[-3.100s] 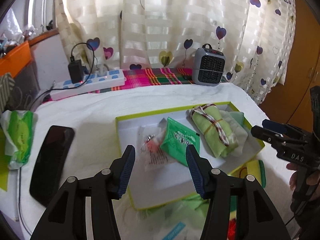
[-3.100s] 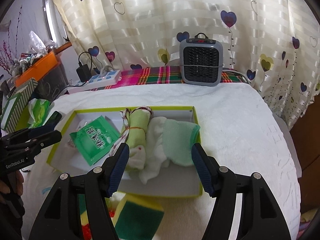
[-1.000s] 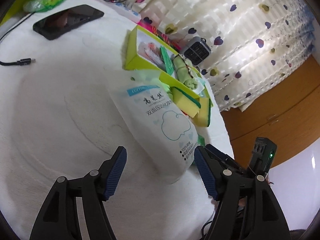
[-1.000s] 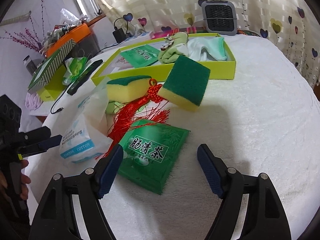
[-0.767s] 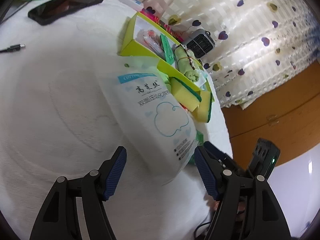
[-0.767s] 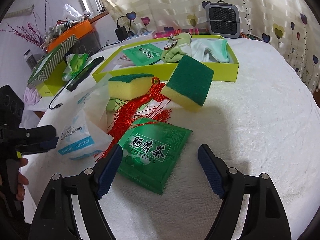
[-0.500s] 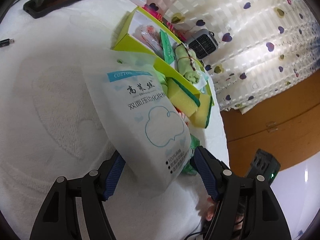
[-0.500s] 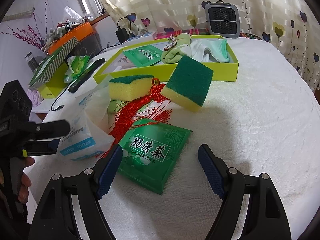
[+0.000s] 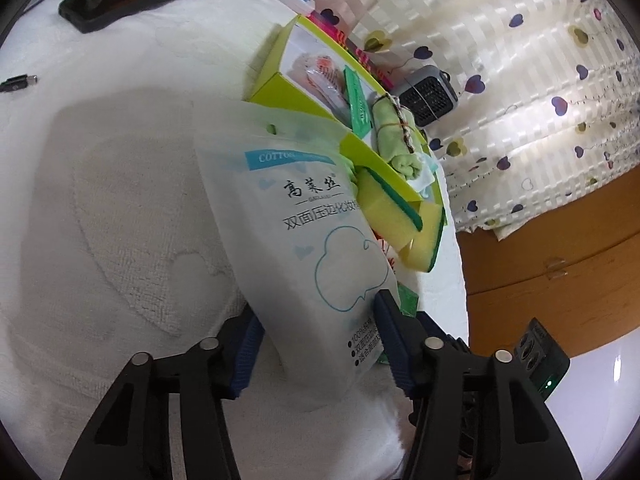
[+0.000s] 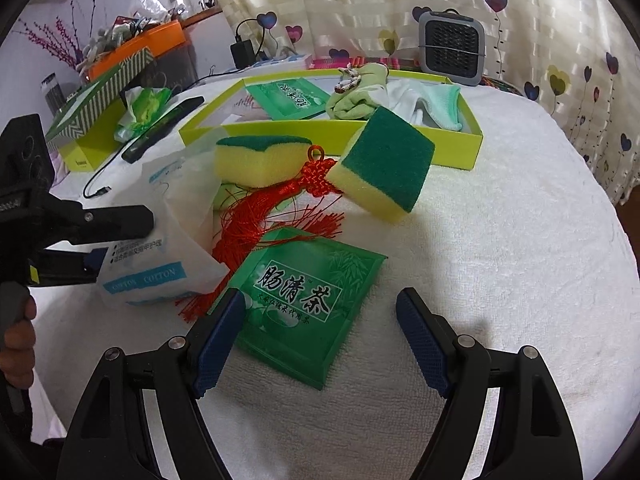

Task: Organize soft objects
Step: 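Grasp the white cotton pad bag with the left gripper while the right grasps the green tea packet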

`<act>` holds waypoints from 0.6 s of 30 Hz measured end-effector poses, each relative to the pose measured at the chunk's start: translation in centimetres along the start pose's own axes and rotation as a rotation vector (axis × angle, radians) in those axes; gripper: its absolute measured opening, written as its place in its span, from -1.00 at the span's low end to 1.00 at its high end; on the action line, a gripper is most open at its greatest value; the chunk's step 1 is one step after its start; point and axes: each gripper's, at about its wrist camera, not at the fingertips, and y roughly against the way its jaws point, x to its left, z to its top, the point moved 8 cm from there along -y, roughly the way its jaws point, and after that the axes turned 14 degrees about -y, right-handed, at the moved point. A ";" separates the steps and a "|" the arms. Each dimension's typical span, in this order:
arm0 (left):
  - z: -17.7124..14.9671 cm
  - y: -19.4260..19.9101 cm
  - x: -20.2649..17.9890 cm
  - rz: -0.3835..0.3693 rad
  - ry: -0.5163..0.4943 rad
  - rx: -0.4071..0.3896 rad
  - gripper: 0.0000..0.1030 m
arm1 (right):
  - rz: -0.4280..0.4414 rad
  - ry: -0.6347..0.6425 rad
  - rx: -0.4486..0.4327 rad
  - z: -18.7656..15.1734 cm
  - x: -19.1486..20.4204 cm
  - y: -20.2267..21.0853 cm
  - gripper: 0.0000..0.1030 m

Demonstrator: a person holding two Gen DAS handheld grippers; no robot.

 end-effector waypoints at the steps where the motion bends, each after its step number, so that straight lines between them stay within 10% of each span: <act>1: 0.0 0.0 0.1 0.000 0.001 -0.001 -0.03 | -0.004 0.003 0.000 0.0 0.0 0.0 0.52; 18: 0.0 0.5 0.4 0.016 -0.017 -0.021 -0.24 | -0.044 0.035 -0.023 -0.1 0.0 0.4 -0.09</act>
